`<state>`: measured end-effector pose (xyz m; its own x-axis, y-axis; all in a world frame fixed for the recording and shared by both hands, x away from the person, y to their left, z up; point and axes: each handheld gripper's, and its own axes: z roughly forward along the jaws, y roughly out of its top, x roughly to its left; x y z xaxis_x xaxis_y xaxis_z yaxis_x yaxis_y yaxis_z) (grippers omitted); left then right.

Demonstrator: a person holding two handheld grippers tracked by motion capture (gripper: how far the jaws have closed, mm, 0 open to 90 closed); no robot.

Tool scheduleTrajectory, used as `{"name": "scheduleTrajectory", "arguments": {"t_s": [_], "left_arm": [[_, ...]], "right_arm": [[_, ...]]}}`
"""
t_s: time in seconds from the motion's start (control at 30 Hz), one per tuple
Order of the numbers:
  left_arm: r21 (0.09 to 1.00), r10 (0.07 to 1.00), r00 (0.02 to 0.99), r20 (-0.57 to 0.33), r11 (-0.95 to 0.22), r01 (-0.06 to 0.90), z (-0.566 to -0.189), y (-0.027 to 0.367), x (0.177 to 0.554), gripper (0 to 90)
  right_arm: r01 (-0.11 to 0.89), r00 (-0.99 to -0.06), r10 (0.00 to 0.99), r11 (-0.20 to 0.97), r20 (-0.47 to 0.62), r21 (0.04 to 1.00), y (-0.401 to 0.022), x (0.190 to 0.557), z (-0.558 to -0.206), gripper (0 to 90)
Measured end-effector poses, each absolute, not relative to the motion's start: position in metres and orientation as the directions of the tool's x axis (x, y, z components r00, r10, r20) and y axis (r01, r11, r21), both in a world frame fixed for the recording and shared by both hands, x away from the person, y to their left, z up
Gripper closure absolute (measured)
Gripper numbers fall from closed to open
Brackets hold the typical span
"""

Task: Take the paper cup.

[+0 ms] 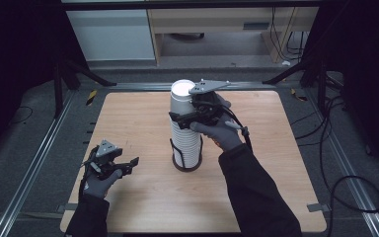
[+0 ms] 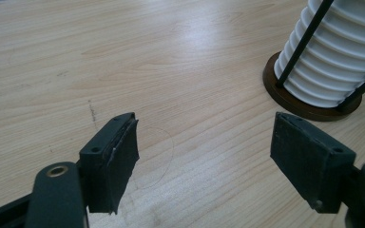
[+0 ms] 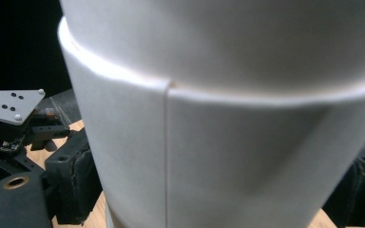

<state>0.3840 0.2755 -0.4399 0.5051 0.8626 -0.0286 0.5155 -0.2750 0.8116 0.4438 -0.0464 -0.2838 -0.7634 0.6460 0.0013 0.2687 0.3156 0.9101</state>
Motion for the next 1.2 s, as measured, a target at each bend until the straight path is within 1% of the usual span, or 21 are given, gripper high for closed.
{"name": "scheduleTrajectory", "arguments": {"t_s": [0.3,1.07,1.13,1.17,1.2], "left_arm": [[0.811,0.86,0.508,-0.034,-0.274,0.517,-0.441,0.275,0.384,23.4],[0.807,0.859,0.511,-0.033,-0.279,0.52,-0.442,0.276,0.385,23.2],[0.805,0.861,0.507,-0.029,-0.281,0.522,-0.442,0.276,0.385,23.1],[0.805,0.861,0.507,-0.029,-0.281,0.523,-0.442,0.276,0.385,23.1],[0.805,0.861,0.507,-0.03,-0.28,0.523,-0.442,0.276,0.385,23.0]], "right_arm": [[0.272,-0.777,0.629,0.354,-0.013,0.895,-0.047,0.446,-0.279,13.0],[0.275,-0.786,0.618,0.374,-0.016,0.886,-0.049,0.448,-0.275,13.4],[0.266,-0.789,0.614,0.364,-0.015,0.893,-0.05,0.448,-0.275,14.4],[0.255,-0.788,0.615,0.338,-0.007,0.906,-0.051,0.447,-0.271,14.6],[0.25,-0.789,0.614,0.29,0.021,0.924,-0.056,0.445,-0.26,14.9]]}}
